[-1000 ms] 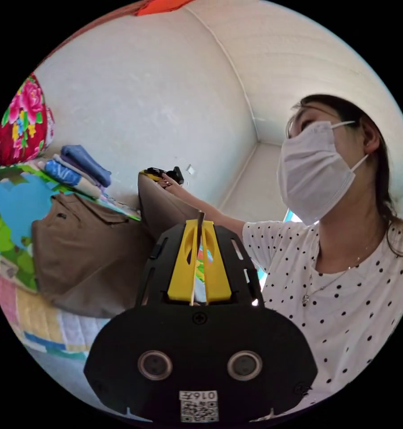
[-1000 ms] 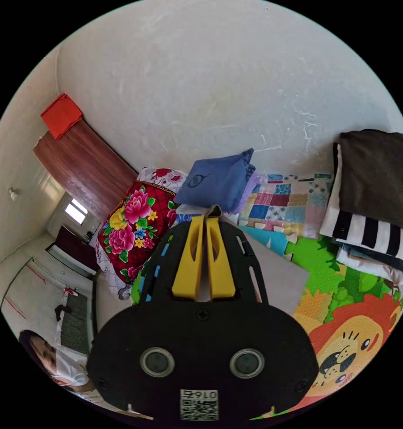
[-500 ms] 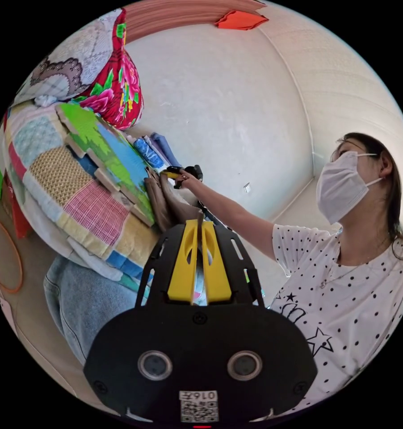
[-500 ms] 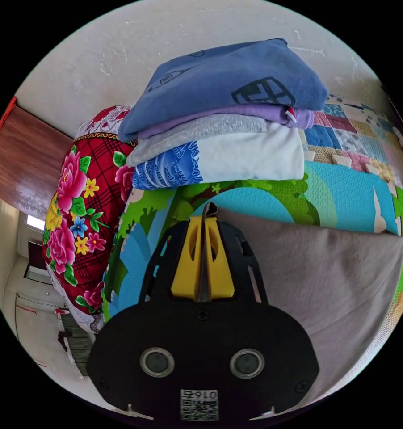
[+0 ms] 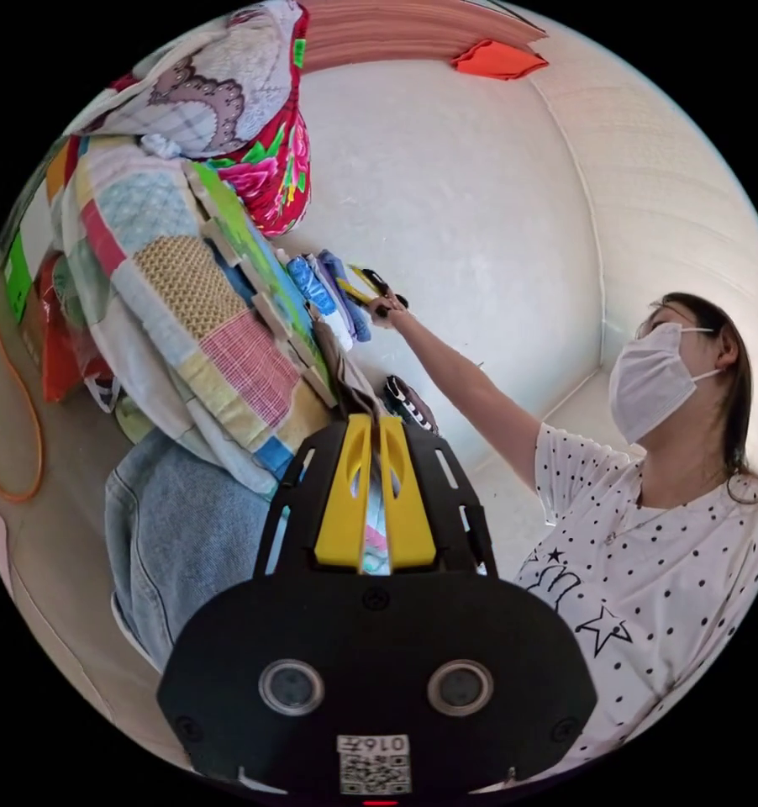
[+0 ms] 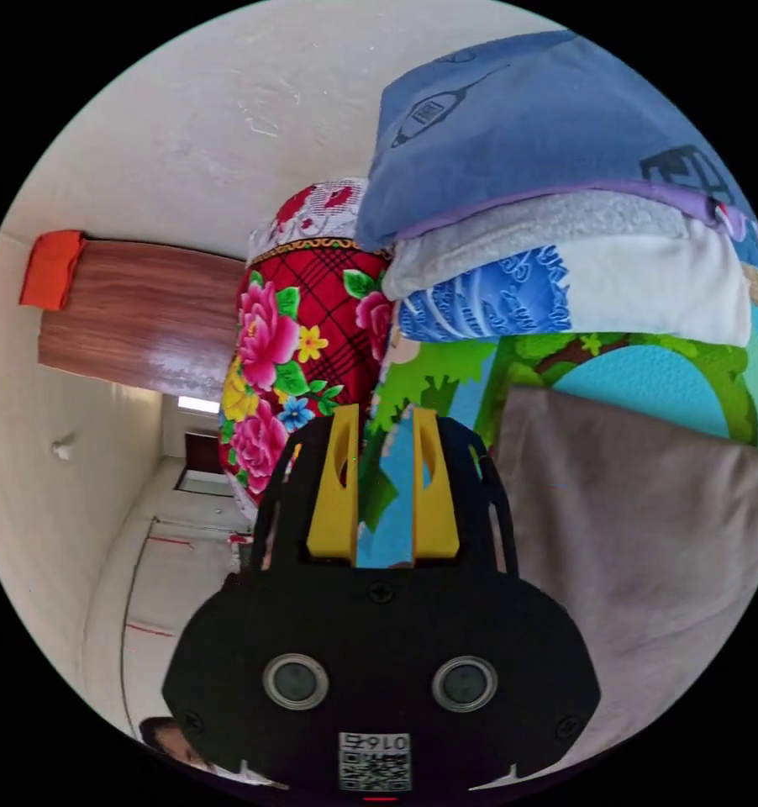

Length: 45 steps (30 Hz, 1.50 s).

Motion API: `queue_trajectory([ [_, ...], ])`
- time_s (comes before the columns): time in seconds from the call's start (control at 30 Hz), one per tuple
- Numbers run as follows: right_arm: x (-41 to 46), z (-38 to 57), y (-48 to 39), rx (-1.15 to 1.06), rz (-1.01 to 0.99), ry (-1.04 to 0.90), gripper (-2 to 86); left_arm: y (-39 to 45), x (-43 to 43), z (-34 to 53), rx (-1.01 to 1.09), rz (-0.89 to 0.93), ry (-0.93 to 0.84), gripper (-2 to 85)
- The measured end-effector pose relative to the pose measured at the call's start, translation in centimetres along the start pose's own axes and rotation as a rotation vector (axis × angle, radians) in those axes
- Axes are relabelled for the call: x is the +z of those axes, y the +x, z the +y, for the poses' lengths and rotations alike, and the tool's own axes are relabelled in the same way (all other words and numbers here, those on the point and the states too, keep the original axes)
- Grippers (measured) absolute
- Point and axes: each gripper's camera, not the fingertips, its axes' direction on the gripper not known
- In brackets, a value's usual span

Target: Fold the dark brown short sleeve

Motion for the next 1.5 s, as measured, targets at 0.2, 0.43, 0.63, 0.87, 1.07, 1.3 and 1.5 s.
queue_trajectory([
  [0.2, -2.1, 5.8, -3.0, -0.215, -0.023, -0.008, 5.8, 0.0, 0.2, 0.9, 0.002, -0.029, -0.026, -1.0],
  [0.43, -7.3, 23.9, -7.5, -0.703, 0.287, -0.080, 5.9, 2.5, 1.1, 1.4, 0.071, -0.066, -0.030, -1.0],
  [0.63, -9.2, 45.2, -8.3, -0.970, 0.723, -0.146, 6.4, 0.4, 1.5, 3.0, -0.085, -0.182, -0.141, -0.9],
  [0.87, -8.1, 68.0, -6.8, -0.976, 0.923, -0.067, 11.9, 9.5, 5.2, 5.8, 0.276, -0.356, -0.164, -1.0],
  [1.07, -6.2, 79.6, -3.9, -0.873, 0.740, 0.135, 9.9, 18.4, 15.8, 11.6, 0.655, -0.186, -0.324, -1.0],
  [1.3, -2.2, 84.7, -0.2, -0.814, 0.873, 0.174, 8.5, 23.1, 27.7, 19.2, 0.759, -0.053, -0.525, -1.0],
  [1.5, -3.0, 88.4, 4.4, -0.651, 0.789, 0.159, 7.9, 22.9, 33.3, 25.7, 0.744, -0.172, -0.729, -1.0],
])
